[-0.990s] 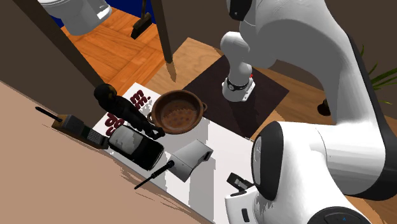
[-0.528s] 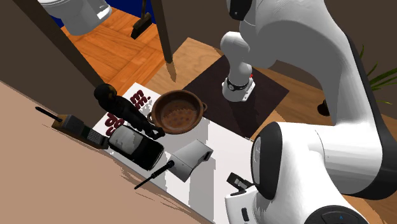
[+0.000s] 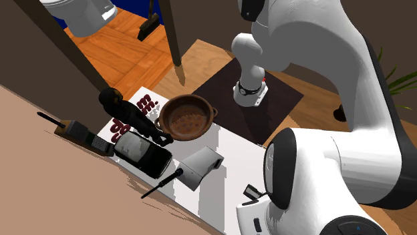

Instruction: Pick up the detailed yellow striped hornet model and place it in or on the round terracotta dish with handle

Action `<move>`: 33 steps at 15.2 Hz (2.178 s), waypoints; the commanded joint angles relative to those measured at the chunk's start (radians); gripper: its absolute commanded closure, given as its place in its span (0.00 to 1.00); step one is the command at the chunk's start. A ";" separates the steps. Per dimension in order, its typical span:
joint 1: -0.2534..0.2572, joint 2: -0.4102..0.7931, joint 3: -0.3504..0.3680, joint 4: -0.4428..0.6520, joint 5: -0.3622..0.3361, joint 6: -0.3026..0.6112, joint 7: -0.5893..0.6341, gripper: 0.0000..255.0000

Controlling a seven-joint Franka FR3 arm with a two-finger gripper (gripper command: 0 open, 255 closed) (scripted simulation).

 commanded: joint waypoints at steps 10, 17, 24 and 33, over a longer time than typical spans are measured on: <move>0.004 0.001 0.002 0.095 0.000 -0.094 0.001 1.00; 0.011 0.015 0.005 0.208 -0.004 -0.194 0.006 1.00; 0.025 0.047 0.008 0.346 -0.016 -0.302 0.014 1.00; -0.099 -0.164 -0.057 0.113 0.040 -0.265 -0.163 1.00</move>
